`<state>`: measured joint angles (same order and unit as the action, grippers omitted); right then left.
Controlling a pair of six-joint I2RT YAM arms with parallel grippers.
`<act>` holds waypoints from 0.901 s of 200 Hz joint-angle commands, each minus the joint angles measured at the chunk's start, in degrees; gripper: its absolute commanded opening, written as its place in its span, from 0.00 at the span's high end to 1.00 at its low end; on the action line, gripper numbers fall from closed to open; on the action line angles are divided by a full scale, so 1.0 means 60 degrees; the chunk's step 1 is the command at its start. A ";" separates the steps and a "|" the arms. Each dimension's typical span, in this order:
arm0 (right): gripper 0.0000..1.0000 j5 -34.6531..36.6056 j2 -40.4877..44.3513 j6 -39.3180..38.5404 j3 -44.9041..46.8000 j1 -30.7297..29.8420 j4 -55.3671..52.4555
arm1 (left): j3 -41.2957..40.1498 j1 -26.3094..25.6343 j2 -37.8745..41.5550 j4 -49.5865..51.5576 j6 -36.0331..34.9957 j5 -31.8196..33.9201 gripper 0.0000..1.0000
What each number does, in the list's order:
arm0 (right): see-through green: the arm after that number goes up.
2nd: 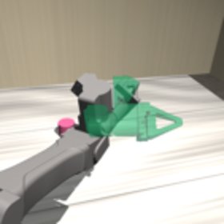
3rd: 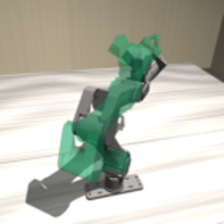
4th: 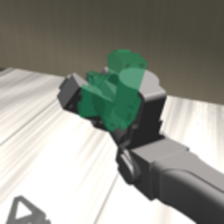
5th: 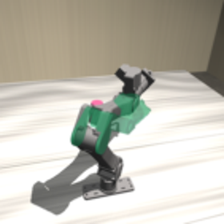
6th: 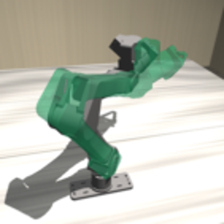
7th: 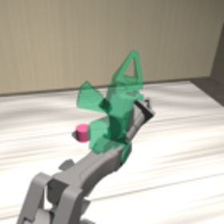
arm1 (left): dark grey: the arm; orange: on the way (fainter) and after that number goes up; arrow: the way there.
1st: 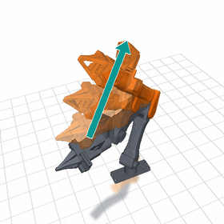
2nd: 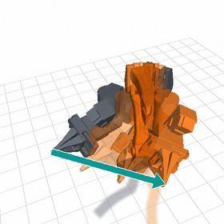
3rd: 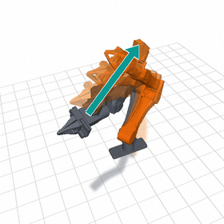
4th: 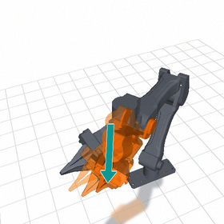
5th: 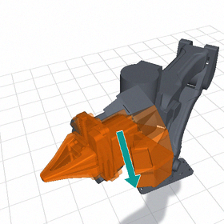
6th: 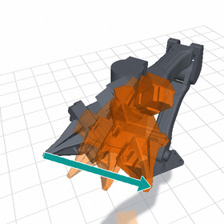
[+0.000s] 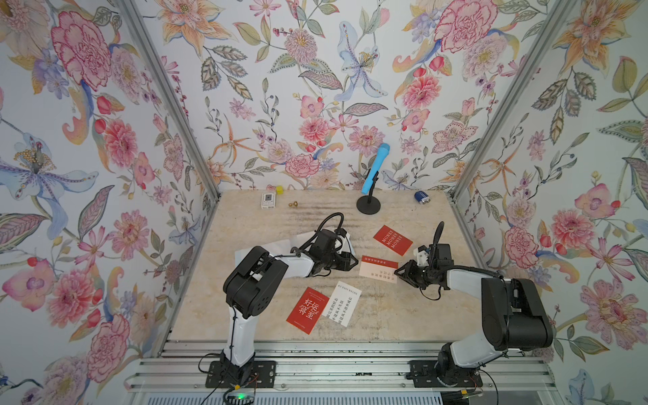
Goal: Place the photos into the photo albums
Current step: Pick up the photo at the center of the board.
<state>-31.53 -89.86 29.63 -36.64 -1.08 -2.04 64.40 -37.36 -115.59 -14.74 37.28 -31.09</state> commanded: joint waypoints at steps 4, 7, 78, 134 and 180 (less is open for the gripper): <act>0.68 -0.0038 -0.0161 -0.0210 -0.0086 0.0041 0.0120 | 0.0536 -0.0138 -0.0408 0.0418 -0.0190 0.0103 0.57; 0.68 -0.0005 -0.0168 -0.0220 -0.0076 0.0048 0.0121 | 0.0587 -0.0142 -0.0465 0.0457 -0.0212 0.0090 0.57; 0.68 -0.0182 -0.0555 -0.0241 -0.0148 0.0062 0.0327 | 0.1141 -0.0287 -0.1079 0.0917 -0.0280 0.0004 0.56; 0.68 -0.0635 -0.0682 -0.0087 -0.0295 0.0149 0.0470 | 0.1282 -0.0500 -0.1308 0.0889 -0.0149 -0.0148 0.55; 0.68 -0.2011 -0.0922 0.0766 -0.0116 0.0421 0.1666 | 0.1303 -0.0527 -0.1466 0.0774 0.0053 -0.0368 0.55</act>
<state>-38.02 -93.95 30.83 -37.87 0.49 3.27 71.57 -39.83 -121.80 -11.70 37.04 -31.94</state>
